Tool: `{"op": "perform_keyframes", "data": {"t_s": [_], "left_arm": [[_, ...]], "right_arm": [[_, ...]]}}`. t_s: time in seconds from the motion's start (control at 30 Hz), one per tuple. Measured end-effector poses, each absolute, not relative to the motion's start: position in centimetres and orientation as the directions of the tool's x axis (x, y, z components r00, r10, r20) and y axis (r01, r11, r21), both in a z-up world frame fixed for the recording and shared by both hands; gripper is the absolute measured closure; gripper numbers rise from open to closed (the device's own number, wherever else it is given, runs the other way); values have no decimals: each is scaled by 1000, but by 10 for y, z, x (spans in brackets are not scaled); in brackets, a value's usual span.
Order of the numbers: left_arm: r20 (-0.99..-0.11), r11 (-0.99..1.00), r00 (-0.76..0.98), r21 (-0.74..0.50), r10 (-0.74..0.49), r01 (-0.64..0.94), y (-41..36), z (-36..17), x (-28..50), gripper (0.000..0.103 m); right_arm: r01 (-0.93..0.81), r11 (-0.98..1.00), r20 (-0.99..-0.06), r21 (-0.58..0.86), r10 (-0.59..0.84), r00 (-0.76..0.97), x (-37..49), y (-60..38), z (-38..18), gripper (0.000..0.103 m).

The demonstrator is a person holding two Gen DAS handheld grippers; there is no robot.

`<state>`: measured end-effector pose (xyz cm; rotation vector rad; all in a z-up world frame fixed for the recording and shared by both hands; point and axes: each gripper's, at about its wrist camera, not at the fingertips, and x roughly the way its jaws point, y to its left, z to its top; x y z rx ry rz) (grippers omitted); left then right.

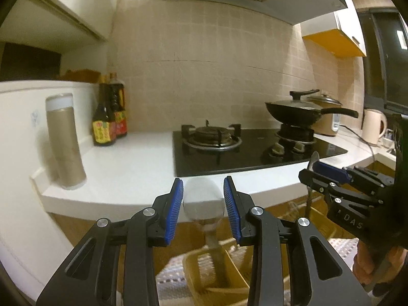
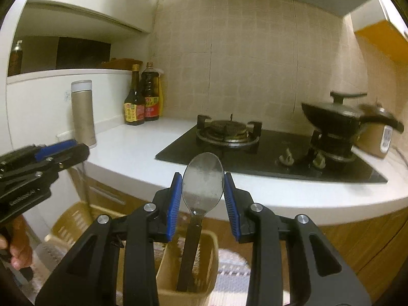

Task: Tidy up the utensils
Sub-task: 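Carry both spoons over the beige holder, lower them in, open both tools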

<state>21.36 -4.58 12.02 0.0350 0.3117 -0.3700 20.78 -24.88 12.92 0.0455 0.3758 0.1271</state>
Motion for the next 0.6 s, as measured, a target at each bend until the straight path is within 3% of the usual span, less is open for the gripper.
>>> {"op": "perform_keyframes", "data": {"t_s": [0.17, 0.33, 0.47, 0.6], "left_arm": [[-318, 919, 866, -62, -387, 389, -36, 125, 202, 57], [-316, 897, 840, -136, -441, 420, -20, 140, 182, 53], [-308, 881, 825, -170, -473, 442, -13, 154, 158, 48], [-319, 875, 815, -164, -484, 455, -14, 161, 133, 47]], "right_arm": [[-140, 982, -397, 127, 180, 900, 195, -257, 133, 73], [-153, 972, -423, 179, 216, 880, 176, -270, 145, 72], [-155, 965, -436, 210, 234, 869, 156, -279, 155, 52], [-159, 967, -459, 198, 235, 857, 133, -278, 164, 52]]}}
